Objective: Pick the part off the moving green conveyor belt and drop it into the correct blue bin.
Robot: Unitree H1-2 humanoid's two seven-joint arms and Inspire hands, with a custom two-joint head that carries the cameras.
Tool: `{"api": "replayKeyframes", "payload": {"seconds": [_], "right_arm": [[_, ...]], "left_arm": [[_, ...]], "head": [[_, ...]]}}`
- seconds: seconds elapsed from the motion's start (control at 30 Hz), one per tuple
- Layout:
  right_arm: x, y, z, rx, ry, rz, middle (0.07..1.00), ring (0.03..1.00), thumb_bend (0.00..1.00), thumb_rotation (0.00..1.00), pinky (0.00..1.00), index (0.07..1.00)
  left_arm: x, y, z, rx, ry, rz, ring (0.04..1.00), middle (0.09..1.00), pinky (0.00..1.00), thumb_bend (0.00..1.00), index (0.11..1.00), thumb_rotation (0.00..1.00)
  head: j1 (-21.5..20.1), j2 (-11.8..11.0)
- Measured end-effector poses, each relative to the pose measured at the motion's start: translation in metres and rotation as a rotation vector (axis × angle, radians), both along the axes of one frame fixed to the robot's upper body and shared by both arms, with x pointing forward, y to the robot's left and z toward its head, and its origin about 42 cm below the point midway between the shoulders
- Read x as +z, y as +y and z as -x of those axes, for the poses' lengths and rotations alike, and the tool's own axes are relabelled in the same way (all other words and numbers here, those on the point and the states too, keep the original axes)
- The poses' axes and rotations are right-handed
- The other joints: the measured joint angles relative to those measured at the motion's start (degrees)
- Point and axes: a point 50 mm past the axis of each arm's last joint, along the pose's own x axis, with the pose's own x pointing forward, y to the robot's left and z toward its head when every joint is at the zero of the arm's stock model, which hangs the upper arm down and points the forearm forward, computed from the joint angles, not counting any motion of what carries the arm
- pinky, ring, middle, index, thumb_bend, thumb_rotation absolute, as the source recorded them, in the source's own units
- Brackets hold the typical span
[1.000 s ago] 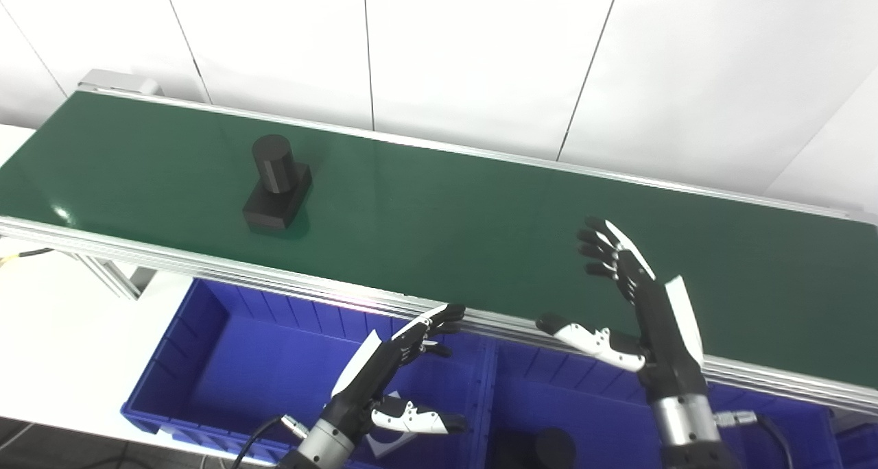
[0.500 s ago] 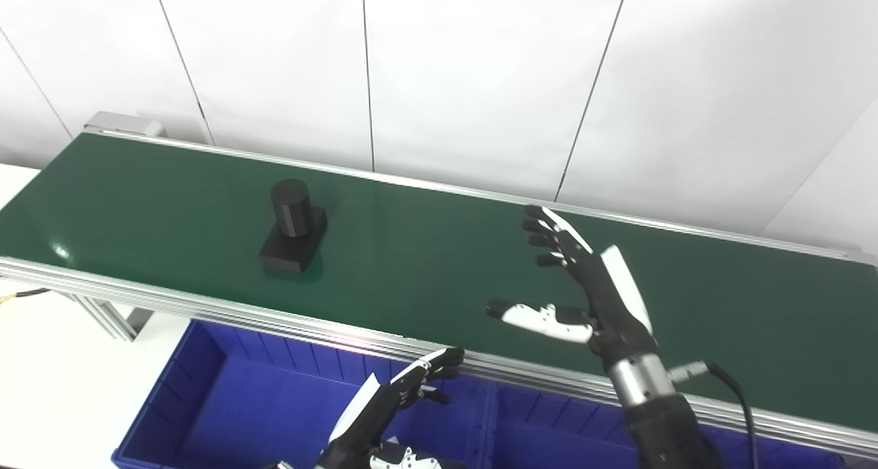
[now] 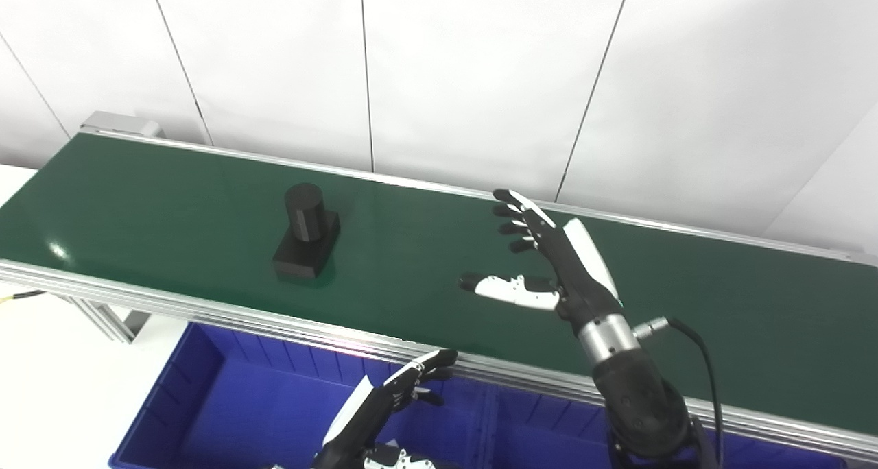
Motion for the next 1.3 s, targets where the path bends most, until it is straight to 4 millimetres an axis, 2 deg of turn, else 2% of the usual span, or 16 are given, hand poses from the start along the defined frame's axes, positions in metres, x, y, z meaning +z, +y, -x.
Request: {"api": "replayKeyframes", "payload": {"seconds": [0.2,0.47,0.7,0.93,1.3], "right_arm": [[0.009,0.021,-0.012,0.027,-0.012,0.043,0.846,0.789,0.79,0.46,0.68,0.907],[0.008,0.041,-0.025,0.034,0.037,0.101,0.859,0.8,0.79,0.47,0.67,0.911],[0.001,0.052,-0.035,0.043,0.077,0.122,0.874,0.82,0.79,0.48,0.69,0.919],[-0.008,0.066,-0.049,0.032,0.118,0.146,0.879,0.782,0.79,0.46,0.63,0.926],[-0.011,0.088,-0.077,0.017,0.122,0.218,0.894,0.825,0.82,0.49,0.69,0.928]], "left_arm": [[0.001,0.0,0.001,0.001,-0.002,0.003,0.846,0.899,0.7,0.91,0.881,0.4],[0.0,-0.001,0.006,0.009,0.012,0.017,0.854,0.904,0.71,0.91,0.882,0.42],[0.0,-0.002,0.007,0.011,0.014,0.023,0.85,0.9,0.7,0.91,0.875,0.42],[-0.001,-0.005,0.011,0.016,0.024,0.036,0.851,0.899,0.72,0.92,0.873,0.41],[-0.002,-0.005,0.014,0.019,0.032,0.038,0.844,0.895,0.71,0.92,0.866,0.42]], "head": [[-0.7,0.35],[-0.79,0.53],[-0.7,0.35],[-0.44,-0.17],[-0.26,-0.53]]}}
